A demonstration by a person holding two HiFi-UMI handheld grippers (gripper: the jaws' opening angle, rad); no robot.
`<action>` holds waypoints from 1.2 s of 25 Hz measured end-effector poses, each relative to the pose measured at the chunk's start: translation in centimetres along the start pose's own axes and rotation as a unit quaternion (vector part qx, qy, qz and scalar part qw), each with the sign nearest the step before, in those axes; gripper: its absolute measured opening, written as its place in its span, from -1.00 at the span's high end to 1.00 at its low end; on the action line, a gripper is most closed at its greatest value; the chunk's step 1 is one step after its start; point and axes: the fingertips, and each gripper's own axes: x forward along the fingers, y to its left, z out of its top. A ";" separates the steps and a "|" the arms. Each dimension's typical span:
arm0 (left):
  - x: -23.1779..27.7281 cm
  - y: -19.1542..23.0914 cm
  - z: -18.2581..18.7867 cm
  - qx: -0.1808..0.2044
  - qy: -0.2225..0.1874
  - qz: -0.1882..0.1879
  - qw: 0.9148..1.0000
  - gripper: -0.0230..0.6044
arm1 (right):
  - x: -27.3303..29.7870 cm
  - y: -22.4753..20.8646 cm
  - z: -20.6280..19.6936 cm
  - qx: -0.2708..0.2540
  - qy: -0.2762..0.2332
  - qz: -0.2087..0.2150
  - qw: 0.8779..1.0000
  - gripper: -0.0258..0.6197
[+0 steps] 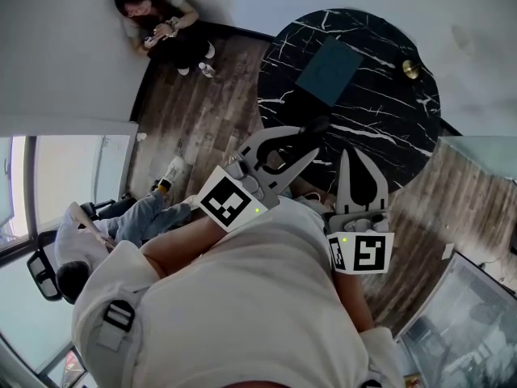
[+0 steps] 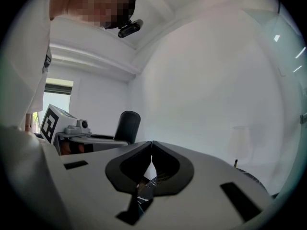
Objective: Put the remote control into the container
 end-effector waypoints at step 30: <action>6.1 7.3 -15.0 0.075 0.187 -0.033 0.979 0.67 | 7.0 -4.0 -11.6 0.031 0.077 -0.015 0.996 0.88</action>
